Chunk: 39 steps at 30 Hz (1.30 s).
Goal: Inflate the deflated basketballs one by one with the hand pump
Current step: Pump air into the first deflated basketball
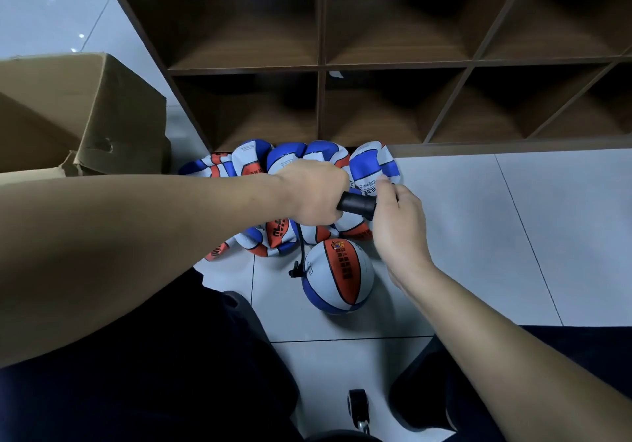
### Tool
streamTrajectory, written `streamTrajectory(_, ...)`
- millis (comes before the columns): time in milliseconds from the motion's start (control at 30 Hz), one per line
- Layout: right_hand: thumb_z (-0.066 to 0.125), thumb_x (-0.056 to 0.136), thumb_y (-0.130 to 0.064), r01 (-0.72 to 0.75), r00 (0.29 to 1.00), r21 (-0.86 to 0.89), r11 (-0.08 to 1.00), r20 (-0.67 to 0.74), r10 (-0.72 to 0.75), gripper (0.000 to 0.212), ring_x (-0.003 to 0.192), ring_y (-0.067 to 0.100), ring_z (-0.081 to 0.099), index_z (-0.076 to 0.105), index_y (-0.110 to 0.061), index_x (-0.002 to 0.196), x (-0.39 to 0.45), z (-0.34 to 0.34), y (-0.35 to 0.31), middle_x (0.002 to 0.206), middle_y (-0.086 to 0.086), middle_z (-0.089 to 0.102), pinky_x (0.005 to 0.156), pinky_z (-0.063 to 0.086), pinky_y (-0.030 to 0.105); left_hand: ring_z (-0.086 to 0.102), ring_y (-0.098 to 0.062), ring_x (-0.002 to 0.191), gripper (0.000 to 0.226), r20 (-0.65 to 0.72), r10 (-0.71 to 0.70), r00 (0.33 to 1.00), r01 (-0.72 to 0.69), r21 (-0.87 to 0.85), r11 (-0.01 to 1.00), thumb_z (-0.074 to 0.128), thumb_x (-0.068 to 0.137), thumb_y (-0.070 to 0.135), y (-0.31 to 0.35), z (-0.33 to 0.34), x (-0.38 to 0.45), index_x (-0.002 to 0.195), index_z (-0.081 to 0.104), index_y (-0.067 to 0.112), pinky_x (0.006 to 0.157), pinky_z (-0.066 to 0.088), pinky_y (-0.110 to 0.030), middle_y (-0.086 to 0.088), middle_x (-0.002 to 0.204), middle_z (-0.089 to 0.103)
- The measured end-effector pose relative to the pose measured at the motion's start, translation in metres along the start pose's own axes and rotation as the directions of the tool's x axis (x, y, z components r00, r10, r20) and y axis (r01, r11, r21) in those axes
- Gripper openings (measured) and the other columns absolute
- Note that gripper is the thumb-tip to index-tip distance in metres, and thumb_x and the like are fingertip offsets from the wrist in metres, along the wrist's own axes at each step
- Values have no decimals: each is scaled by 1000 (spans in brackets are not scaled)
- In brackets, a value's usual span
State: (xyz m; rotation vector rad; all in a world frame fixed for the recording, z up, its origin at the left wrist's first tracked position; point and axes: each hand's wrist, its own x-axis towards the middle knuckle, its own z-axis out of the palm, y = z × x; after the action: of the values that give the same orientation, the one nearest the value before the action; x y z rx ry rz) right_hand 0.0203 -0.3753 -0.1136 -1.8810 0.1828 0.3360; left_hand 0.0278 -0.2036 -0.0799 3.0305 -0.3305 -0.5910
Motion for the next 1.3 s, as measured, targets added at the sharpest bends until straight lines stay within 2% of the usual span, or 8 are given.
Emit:
streamTrajectory(133,38,92,-85,-116,988,140,983,116,100,69,61,17,50,60,-20,94,6,-7,-3,76,2,59,58,38,31,65,-24,63,13,15,-32,999,33,-24,999,63,91,32,-6,-5,1,80,65,24,59,57,-38,-1,69,66)
streamTrajectory(233,30,106,-68,-107,994,203,973,46,100,68,59,23,53,63,-11,91,14,-15,14,69,7,61,53,44,33,59,-23,60,17,17,-78,997,79,-69,994,63,93,31,-9,-6,0,78,63,22,55,48,-35,-2,68,62)
streamTrajectory(333,45,105,-29,107,993,-216,970,71,-94,27,72,26,66,66,-23,91,18,-14,64,75,-3,71,70,56,41,59,-22,61,18,28,-119,992,122,-141,983,66,93,31,-11,-6,-2,79,61,21,56,48,-34,-3,70,61)
streamTrajectory(400,54,100,-22,418,894,-509,752,376,-243,17,96,22,70,67,-31,107,14,-7,92,101,-4,75,85,58,44,59,-23,62,16,25,-137,990,140,-162,977,66,93,30,-9,-6,-2,81,62,20,57,48,-34,-3,72,61)
streamTrajectory(533,75,89,-45,779,593,-520,350,793,-140,88,162,25,17,32,-24,163,2,27,122,171,-2,30,132,19,43,57,-21,60,13,13,-166,986,165,-181,969,64,92,29,-7,-3,-3,85,64,18,55,47,-32,-3,71,61)
streamTrajectory(767,91,58,-63,677,736,-734,55,675,-46,142,162,41,1,9,-21,167,8,47,154,175,14,-1,131,7,53,54,-21,56,18,72,-272,960,281,-241,929,65,93,28,-39,16,-20,79,60,18,53,44,-33,-2,66,58)
streamTrajectory(1033,77,51,-69,614,789,-754,233,587,-180,129,146,37,33,33,-13,159,11,19,160,160,10,33,119,36,50,58,-20,65,33,233,-314,921,365,-229,902,67,97,48,-44,92,-34,85,61,17,53,42,-31,0,74,61)
streamTrajectory(1300,82,50,-72,509,853,-739,442,503,-142,139,154,25,23,27,-14,163,19,-12,157,166,2,27,128,24,38,63,-22,67,25,226,-338,914,406,-554,727,78,90,45,-8,151,0,86,66,23,60,46,-33,0,75,67)
